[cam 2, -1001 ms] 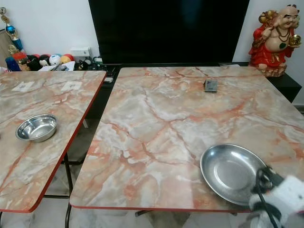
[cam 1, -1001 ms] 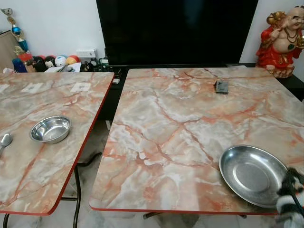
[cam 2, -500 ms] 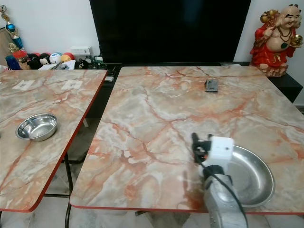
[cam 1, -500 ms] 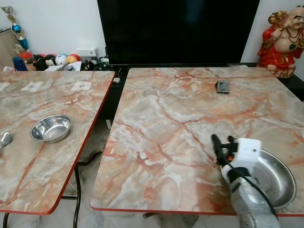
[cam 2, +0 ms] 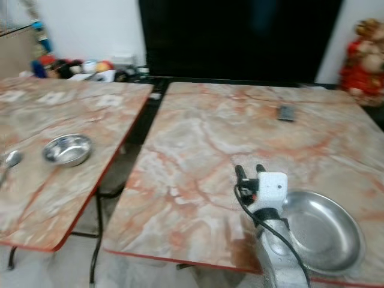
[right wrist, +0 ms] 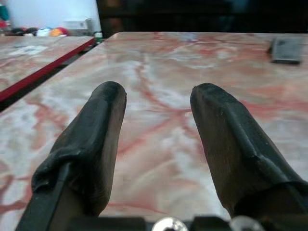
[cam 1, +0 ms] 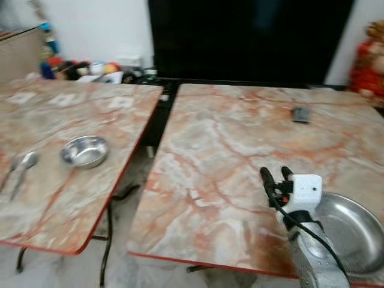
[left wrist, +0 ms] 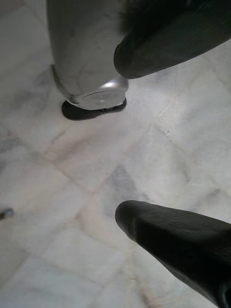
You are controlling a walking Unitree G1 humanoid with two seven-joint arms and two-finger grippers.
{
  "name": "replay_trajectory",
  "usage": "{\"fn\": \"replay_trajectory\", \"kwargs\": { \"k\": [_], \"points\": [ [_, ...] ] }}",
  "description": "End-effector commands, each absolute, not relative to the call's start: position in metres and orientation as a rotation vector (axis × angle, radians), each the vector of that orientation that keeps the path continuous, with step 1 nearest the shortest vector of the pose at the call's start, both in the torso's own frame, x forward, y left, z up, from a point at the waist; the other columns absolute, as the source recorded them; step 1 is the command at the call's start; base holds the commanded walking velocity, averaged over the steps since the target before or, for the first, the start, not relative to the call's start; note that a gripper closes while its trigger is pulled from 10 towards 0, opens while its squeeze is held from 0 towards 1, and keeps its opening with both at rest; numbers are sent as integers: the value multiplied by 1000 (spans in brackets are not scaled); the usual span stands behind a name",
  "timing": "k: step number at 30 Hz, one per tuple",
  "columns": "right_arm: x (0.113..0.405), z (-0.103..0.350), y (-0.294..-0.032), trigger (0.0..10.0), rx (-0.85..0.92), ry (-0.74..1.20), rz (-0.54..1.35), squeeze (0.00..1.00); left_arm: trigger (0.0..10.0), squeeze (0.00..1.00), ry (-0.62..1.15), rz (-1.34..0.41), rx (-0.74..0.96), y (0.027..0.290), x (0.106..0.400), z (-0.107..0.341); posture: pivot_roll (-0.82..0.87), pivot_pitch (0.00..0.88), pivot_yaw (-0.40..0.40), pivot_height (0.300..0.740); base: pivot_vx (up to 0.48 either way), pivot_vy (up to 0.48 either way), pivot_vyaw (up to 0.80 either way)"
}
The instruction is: Setting the table
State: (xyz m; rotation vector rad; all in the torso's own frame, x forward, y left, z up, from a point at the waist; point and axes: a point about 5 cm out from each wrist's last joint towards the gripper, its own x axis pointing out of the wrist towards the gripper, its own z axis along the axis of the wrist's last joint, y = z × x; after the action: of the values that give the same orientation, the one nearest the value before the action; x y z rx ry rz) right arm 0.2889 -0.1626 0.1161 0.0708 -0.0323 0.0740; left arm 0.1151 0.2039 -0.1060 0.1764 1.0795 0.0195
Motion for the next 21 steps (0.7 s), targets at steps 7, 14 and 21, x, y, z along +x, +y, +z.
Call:
{"fn": "replay_trajectory", "kwargs": {
  "k": [7,14,21],
  "points": [
    [290,114,-160,10000,77,-43,59,0,10000,0,1102,-15,157,196,110,-109,-41,0,9,740,0,326,0],
    [293,113,-153,10000,88,-42,63,0,10000,0,1105,-21,164,195,109,-109,-38,0,8,740,0,420,0],
    [294,112,-148,10000,97,-43,68,0,10000,0,1106,-25,167,195,109,-109,-33,0,8,740,0,440,0]
  ]
}}
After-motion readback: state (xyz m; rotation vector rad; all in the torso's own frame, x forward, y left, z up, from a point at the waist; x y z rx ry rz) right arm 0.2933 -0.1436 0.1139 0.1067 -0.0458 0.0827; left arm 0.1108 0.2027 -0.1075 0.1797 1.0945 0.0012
